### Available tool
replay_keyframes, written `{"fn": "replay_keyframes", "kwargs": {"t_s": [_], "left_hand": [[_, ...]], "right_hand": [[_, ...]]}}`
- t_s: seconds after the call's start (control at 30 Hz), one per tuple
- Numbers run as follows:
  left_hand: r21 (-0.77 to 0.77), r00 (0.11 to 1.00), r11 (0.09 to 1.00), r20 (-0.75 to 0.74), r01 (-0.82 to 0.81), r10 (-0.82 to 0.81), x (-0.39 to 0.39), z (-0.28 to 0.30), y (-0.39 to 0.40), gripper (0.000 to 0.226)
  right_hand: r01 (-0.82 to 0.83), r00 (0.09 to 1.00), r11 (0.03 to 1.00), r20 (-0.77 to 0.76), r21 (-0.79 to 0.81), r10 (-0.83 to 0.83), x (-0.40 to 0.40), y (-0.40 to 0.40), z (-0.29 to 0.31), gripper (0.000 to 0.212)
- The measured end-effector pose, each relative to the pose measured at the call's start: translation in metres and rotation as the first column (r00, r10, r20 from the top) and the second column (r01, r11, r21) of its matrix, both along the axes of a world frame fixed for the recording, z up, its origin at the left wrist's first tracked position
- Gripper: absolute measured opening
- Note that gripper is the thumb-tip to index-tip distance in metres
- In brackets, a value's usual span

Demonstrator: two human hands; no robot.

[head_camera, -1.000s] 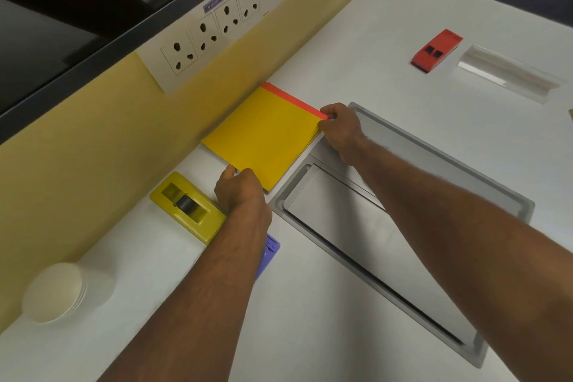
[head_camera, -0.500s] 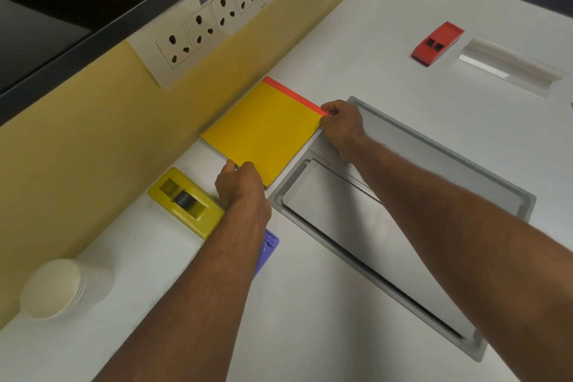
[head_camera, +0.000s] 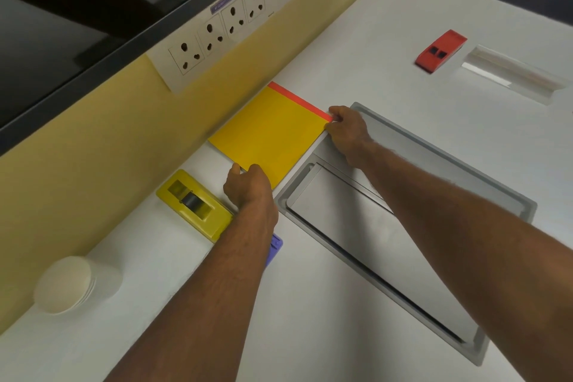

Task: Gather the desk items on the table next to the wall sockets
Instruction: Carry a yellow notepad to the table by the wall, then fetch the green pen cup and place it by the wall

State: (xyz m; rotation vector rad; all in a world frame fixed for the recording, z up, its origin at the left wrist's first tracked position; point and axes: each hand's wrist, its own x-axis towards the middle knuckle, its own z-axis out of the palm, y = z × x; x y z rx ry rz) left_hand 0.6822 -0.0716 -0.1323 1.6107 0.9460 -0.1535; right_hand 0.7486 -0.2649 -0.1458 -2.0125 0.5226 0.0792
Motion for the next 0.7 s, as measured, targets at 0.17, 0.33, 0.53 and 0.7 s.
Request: {"fn": "replay_keyframes", "kwargs": {"t_s": [0.17,0.33,0.53,0.7], "left_hand": [[-0.024,0.999,1.000,-0.052,-0.001,-0.001,-0.007,0.019,-0.008,0.052],[0.162,0.970,0.963,0.073,0.216,-0.230,-0.054,0.050,-0.034,0.058],[0.350,0.802,0.791,0.154,0.502,-0.577,-0.152,0.078,-0.053,0.045],[0.459,0.622,0.580,0.073,0.673,-0.780,-0.245,0.102,-0.047,0.044]], "right_hand": [[-0.057,0.995,0.998,0.076,-0.019,0.058,-0.044,-0.010,0.018,0.049],[-0.054,0.979,0.973,0.178,-0.226,0.095,-0.142,-0.015,0.039,0.040],[-0.042,0.987,0.927,0.131,-0.373,0.097,-0.279,-0.031,0.077,0.033],[0.004,0.997,0.908,0.069,-0.420,0.028,-0.401,-0.042,0.111,0.034]]}}
